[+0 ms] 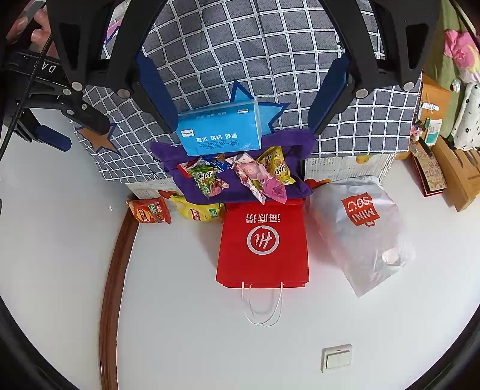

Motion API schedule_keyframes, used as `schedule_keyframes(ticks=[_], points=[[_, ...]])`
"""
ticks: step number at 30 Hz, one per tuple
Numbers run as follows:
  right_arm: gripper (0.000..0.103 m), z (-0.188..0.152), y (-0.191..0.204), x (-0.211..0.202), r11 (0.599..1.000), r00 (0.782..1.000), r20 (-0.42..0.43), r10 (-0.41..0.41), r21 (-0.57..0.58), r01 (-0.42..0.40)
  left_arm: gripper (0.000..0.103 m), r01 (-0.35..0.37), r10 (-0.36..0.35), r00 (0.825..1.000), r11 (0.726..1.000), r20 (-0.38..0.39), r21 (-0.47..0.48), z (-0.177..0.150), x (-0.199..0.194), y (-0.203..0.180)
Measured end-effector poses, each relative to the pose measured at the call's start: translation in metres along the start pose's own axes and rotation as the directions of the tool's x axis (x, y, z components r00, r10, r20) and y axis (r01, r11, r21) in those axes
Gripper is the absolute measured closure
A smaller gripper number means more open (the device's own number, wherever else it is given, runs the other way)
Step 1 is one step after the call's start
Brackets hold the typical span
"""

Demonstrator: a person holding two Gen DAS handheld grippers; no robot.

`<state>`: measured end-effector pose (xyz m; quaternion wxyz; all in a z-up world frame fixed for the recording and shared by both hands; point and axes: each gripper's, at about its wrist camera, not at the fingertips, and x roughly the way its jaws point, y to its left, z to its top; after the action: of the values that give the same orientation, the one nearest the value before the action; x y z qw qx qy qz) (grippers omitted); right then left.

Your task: Organize snacks

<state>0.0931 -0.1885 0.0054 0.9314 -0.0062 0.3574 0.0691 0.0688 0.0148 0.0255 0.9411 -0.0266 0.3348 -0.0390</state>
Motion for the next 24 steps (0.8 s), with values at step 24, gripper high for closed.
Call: schedule_keyframes(ticks=[24], points=[[0.009,0.0003,0.0018,0.0004,1.0,1.0,0.005,0.003,-0.005,-0.003,0.015,-0.008,0.008,1.0,1.0,-0.002,-0.007,-0.0007,0.0038,0.0036]])
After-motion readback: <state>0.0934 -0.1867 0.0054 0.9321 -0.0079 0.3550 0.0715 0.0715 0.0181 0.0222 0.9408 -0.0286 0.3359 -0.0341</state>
